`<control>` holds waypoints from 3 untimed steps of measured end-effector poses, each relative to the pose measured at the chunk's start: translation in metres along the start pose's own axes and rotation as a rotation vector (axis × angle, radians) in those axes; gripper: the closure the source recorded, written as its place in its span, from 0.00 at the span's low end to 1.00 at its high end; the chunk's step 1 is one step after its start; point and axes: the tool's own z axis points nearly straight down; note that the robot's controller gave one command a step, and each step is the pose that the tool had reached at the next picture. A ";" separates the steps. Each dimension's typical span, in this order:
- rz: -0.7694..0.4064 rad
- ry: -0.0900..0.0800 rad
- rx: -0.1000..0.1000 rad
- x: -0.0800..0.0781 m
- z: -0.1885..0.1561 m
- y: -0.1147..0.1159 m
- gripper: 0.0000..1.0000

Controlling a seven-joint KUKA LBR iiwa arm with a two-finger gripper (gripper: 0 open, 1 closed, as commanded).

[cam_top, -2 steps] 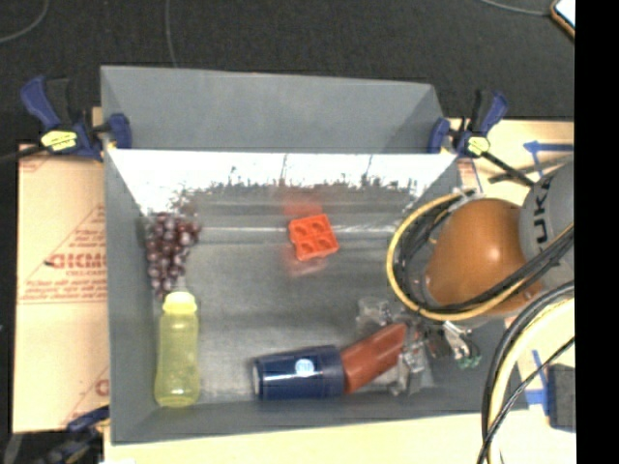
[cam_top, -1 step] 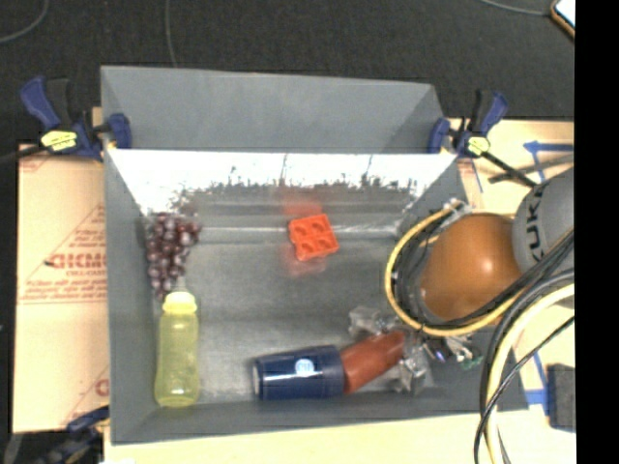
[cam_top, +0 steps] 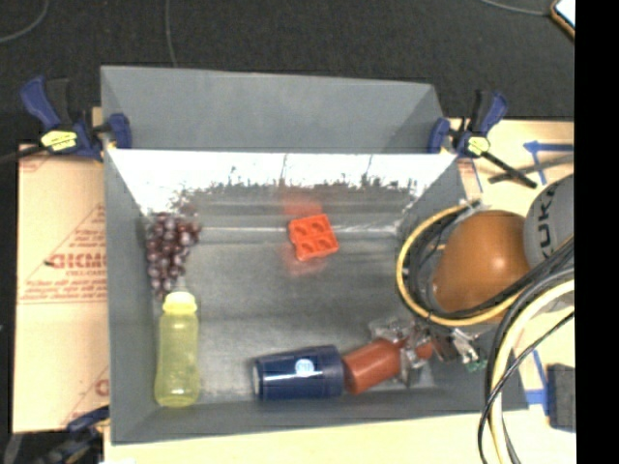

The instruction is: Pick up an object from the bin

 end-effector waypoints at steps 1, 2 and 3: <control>-0.001 0.000 0.000 0.000 0.000 0.000 1.00; -0.002 0.000 0.000 0.000 -0.010 0.000 1.00; -0.001 -0.004 0.002 -0.001 -0.023 -0.001 1.00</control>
Offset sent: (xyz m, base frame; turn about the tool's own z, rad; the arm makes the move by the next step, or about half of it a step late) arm -0.0001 0.0001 0.0218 -0.0005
